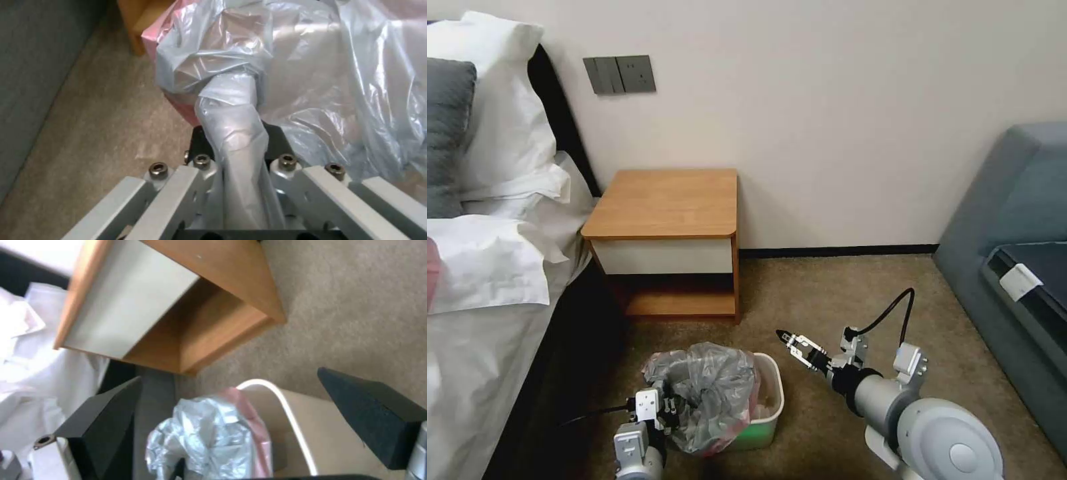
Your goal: Pick up the garbage bag from the table and place it over the trash can.
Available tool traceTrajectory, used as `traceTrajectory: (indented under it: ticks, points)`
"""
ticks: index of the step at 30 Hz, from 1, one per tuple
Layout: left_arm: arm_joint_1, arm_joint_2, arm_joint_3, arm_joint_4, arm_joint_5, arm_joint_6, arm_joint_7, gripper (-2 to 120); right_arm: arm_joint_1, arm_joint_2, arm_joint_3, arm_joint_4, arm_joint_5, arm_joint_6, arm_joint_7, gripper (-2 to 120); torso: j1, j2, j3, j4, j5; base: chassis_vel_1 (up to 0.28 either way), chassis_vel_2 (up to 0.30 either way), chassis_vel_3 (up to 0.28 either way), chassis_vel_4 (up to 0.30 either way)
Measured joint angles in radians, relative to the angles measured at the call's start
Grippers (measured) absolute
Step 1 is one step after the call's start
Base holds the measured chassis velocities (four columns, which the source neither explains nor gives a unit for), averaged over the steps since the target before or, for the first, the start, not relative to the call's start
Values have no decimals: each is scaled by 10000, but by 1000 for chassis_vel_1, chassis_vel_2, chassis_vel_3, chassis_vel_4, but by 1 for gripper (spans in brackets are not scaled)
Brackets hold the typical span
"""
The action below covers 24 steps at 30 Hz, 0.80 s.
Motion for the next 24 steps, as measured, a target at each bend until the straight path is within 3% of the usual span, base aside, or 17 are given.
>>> traceTrajectory:
  ticks: [1, 2, 5, 6, 8, 12, 17, 24]
  points:
    - [28, -14, -50, 71, 40, -456, 93, 10, 35, -70, 42, 85, -23, -28, -131, 100, 0, 0, 1, 0, -1, 0, 0, 0, 0]
    - [28, -14, -50, 71, 40, -456, 93, 10, 35, -70, 42, 85, -23, -28, -131, 100, 0, 0, 1, 0, -1, 0, 0, 0, 0]
    - [99, -56, -325, 153, 382, -1924, 500, 7, 52, -392, 347, 357, -79, -372, -982, 100, 0, -2, 2, 1, 0, 0, 0, 0, 0]
    - [99, -56, -325, 153, 382, -1924, 500, 7, 52, -392, 347, 357, -79, -372, -982, 100, 0, -2, 2, 1, 0, 0, 0, 0, 0]
    - [122, -91, -467, 154, 566, -2916, 671, 7, 59, -668, 533, 514, -219, -803, -1939, 100, 0, -2, 2, 1, 1, 0, 0, 0, 0]
    - [146, -185, -490, 61, 669, -3942, 686, 7, 459, -1036, -61, 631, -572, -1259, -2540, 100, 1, -2, 1, 0, 3, 0, 0, 0, 0]
    - [300, -332, -372, -219, 741, -4460, 725, 7, 1557, -1039, -1450, 458, -1125, -1300, -2591, 100, 0, -2, 1, 4, 7, 0, 0, 0, 0]
    - [413, -434, -409, -588, 811, -4735, 861, 7, 2027, -525, -2394, 182, -1561, -1103, -2170, 100, 0, -2, 0, 1, 5, 0, 0, 0, 0]
